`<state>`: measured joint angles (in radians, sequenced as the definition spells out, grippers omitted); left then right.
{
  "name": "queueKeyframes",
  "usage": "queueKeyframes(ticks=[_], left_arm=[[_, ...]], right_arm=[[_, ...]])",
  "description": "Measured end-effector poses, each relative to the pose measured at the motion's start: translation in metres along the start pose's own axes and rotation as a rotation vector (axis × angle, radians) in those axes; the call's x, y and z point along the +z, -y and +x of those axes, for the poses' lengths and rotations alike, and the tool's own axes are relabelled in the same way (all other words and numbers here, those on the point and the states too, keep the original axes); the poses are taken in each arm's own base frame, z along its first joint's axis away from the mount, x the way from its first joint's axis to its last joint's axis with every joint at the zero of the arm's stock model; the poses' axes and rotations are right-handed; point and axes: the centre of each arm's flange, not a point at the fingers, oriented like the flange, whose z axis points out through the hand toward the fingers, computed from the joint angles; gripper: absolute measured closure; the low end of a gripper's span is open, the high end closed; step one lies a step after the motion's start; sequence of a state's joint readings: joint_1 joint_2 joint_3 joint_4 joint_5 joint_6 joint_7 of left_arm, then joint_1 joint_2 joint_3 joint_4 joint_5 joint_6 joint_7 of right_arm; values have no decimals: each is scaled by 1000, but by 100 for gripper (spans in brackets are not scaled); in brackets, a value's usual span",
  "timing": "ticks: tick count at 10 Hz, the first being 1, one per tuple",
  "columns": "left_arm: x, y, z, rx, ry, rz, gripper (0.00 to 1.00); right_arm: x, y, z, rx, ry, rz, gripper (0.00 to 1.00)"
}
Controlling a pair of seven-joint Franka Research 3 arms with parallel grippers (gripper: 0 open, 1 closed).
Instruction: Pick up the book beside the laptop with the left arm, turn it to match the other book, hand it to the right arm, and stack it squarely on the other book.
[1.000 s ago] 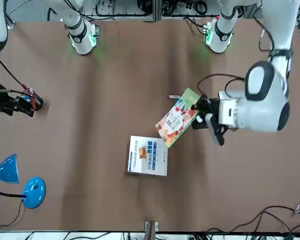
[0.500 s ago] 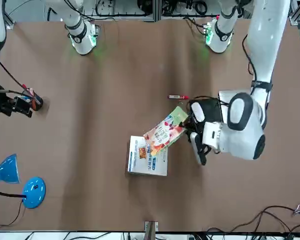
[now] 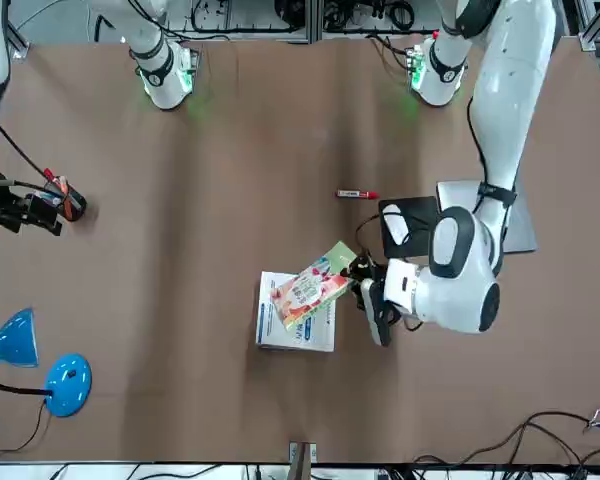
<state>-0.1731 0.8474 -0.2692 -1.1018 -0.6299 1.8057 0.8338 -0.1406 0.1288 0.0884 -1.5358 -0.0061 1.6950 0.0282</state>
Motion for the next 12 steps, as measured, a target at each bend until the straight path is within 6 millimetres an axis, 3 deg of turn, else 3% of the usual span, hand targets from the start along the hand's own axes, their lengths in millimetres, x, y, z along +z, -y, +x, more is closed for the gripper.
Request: queueKeyframes(ticks=[5,10,12], left_arm=[[60,20,3,57,-5,44,82],[53,43,-8,90,50,143,82],[54,43,-7,129,83,179,82]], right_arm=[[-1,-3,1,6,-6,0,0],[2,-5,6,7,-31,0,0],[2,-5,6,7,-31,0,0]])
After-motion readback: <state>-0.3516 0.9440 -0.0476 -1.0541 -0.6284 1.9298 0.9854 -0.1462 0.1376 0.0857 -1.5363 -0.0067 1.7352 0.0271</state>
